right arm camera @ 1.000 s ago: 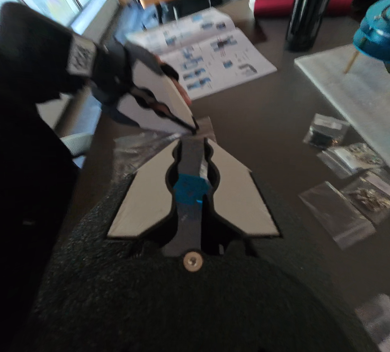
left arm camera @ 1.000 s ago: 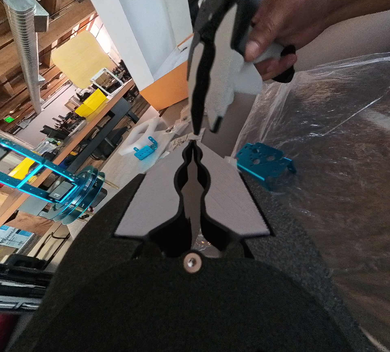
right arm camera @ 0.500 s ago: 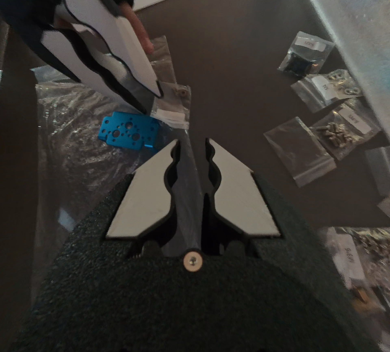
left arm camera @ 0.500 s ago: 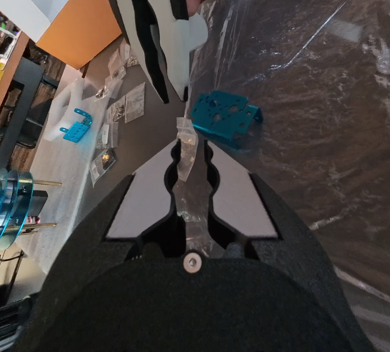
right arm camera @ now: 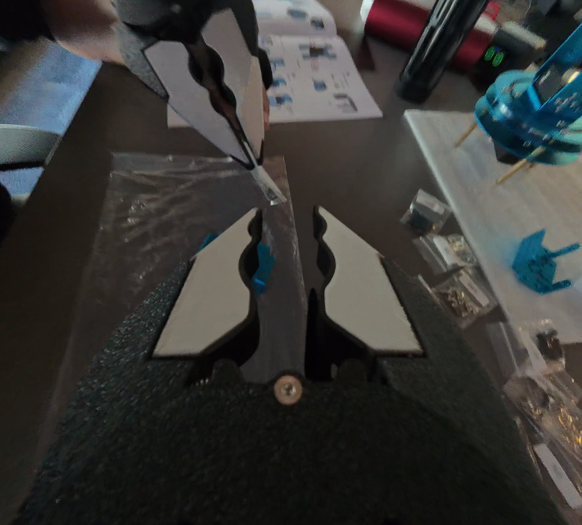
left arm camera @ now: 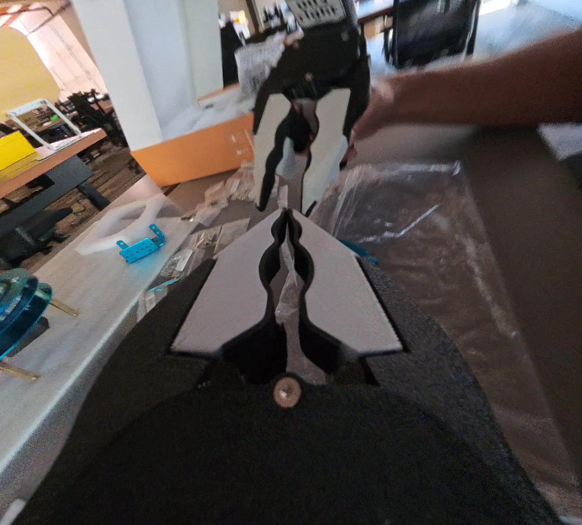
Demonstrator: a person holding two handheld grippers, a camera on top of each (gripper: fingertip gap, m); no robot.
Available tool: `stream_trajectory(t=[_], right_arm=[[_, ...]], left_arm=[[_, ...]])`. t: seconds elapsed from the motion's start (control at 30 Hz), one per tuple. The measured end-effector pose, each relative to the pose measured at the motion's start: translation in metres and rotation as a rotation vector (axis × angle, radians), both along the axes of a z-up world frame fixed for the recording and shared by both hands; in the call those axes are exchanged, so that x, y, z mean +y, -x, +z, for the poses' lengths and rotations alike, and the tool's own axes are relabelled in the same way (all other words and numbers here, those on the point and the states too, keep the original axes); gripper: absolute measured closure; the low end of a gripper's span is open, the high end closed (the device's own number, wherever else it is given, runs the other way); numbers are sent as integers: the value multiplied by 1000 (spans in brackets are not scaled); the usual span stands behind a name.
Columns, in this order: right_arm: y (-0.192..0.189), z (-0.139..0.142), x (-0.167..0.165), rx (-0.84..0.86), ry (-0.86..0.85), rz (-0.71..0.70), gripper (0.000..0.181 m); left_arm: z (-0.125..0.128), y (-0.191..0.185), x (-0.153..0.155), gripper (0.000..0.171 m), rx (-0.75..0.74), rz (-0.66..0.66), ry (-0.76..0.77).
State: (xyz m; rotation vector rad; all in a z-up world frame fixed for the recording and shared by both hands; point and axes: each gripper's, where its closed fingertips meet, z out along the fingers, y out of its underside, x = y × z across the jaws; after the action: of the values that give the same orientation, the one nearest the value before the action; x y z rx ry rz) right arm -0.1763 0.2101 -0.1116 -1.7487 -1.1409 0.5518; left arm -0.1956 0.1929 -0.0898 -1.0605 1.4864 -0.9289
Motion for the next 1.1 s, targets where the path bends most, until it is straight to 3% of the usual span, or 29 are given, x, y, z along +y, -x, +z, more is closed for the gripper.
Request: stream_trajectory(t=[0.17,0.4,0.47,0.67,1.1], right_arm=[[23,43,-18,254,-58,98,159],[27,72,-20,510,-33,113,150],[28,75,-24,522,-48,134,151],[36,62,-27,383,-100,124,180],[36,51,-22,318,-75,92,181]], left_arm=[[34,15,-7,171,-128,-140,260],[45,22,-15,171,-176,-238,390],[45,22,-16,171,-179,-247,414],[40,20,-15,171,-165,-249,450],[36,18,-10,171,-160,-194,353]])
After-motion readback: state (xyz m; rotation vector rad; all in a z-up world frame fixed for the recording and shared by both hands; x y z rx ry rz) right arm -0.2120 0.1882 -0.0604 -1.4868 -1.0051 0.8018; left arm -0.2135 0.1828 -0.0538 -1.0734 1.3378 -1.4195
